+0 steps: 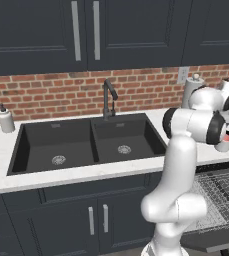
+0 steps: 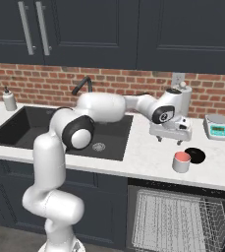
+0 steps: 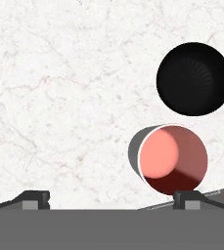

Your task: Pick up the cup and bowl from the counter, place them in the dishwasher, and close the dishwasher door.

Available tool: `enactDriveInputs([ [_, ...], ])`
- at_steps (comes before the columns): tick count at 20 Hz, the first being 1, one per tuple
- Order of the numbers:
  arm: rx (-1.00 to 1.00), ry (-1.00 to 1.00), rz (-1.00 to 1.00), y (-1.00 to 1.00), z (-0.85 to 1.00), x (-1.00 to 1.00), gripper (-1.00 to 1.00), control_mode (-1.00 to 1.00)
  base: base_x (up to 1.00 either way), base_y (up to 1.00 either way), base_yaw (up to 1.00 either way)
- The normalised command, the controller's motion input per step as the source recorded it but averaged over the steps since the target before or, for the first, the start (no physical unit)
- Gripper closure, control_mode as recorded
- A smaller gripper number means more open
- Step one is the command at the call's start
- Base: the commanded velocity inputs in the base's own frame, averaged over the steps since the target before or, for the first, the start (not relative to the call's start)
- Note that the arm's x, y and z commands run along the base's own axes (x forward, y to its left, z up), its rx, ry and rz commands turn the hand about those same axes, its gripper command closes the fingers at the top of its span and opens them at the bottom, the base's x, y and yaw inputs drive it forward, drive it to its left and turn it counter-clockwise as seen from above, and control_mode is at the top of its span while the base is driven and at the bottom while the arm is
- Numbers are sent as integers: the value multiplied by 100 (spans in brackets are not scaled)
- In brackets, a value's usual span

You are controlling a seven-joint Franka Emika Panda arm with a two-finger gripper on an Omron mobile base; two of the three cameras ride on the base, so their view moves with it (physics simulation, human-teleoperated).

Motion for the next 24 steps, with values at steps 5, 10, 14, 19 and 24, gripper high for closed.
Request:
enactDriveInputs([
  [5, 0, 1, 0, -15, -18, 0, -100, -100, 0, 0, 0],
  [10, 0, 0, 0, 0, -40, 0, -100, -100, 0, 0, 0],
  [14, 3, 0, 0, -9, -46, 0, -100, -100, 0, 0, 0],
  [19, 4, 0, 0, -19, -22, -5, -100, -100, 0, 0, 0],
  [24, 1, 0, 0, -4, -6, -2, -100, -100, 0, 0, 0],
])
